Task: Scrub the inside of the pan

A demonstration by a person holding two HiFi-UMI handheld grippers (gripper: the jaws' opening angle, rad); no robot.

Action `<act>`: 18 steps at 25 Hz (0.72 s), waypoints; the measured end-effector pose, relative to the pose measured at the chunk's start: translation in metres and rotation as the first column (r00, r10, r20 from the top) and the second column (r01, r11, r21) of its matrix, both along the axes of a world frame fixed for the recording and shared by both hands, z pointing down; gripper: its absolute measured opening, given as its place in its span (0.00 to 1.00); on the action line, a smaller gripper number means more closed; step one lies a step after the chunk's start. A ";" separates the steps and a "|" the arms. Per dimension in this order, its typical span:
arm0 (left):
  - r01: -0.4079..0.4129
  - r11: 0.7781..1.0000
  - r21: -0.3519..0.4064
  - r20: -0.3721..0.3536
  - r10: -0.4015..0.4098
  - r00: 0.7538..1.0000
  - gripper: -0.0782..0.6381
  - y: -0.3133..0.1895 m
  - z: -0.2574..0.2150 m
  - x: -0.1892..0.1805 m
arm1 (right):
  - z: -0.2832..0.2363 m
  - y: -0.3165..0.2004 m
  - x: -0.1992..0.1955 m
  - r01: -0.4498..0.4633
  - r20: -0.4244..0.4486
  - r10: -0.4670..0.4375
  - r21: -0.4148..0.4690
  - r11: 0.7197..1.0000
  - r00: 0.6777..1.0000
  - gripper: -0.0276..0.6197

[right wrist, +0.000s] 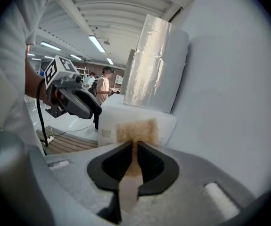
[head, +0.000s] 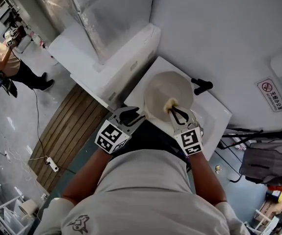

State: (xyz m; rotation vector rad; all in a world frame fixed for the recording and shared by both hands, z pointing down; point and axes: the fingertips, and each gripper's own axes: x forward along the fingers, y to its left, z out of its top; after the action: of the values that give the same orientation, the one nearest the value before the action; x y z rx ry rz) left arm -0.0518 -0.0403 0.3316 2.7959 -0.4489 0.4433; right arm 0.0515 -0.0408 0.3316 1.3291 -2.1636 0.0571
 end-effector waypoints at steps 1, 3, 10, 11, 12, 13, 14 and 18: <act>0.000 1.000 0.009 -0.024 0.000 1.000 0.30 0.005 -0.009 -0.001 | -0.008 0.006 0.001 0.003 0.020 -0.003 0.014 1.000 1.000 0.10; 0.006 0.999 0.033 -0.066 -0.004 0.998 0.28 0.014 -0.028 -0.002 | -0.024 0.020 0.004 0.004 0.059 -0.007 0.037 0.999 0.998 0.10; 0.050 0.991 0.121 -0.152 -0.031 0.988 0.19 0.055 -0.086 0.010 | -0.059 0.078 0.028 0.006 0.227 -0.019 0.059 0.998 0.974 0.10; 0.058 0.990 0.130 -0.175 -0.035 0.984 0.18 0.062 -0.093 0.014 | -0.061 0.088 0.032 0.010 0.235 -0.024 0.061 0.998 0.972 0.10; 0.067 0.989 0.132 -0.201 -0.040 0.979 0.17 0.072 -0.101 0.018 | -0.061 0.098 0.039 0.013 0.238 -0.028 0.064 0.998 0.971 0.10; 0.077 0.988 0.130 -0.223 -0.047 0.974 0.17 0.082 -0.109 0.023 | -0.060 0.110 0.046 0.015 0.241 -0.031 0.066 0.998 0.970 0.10; 0.089 0.988 0.130 -0.235 -0.056 0.970 0.15 0.093 -0.116 0.029 | -0.058 0.123 0.053 0.019 0.245 -0.034 0.064 0.998 0.969 0.10; 0.115 0.984 0.135 -0.217 -0.083 0.973 0.11 0.134 -0.116 0.054 | -0.055 0.168 0.077 0.043 0.270 -0.049 0.029 0.999 0.962 0.10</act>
State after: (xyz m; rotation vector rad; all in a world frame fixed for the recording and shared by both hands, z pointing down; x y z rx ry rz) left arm 0.0020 0.0942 0.2153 2.9026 -0.5909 0.0922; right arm 0.1280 0.1270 0.2762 1.3483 -2.4280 0.2078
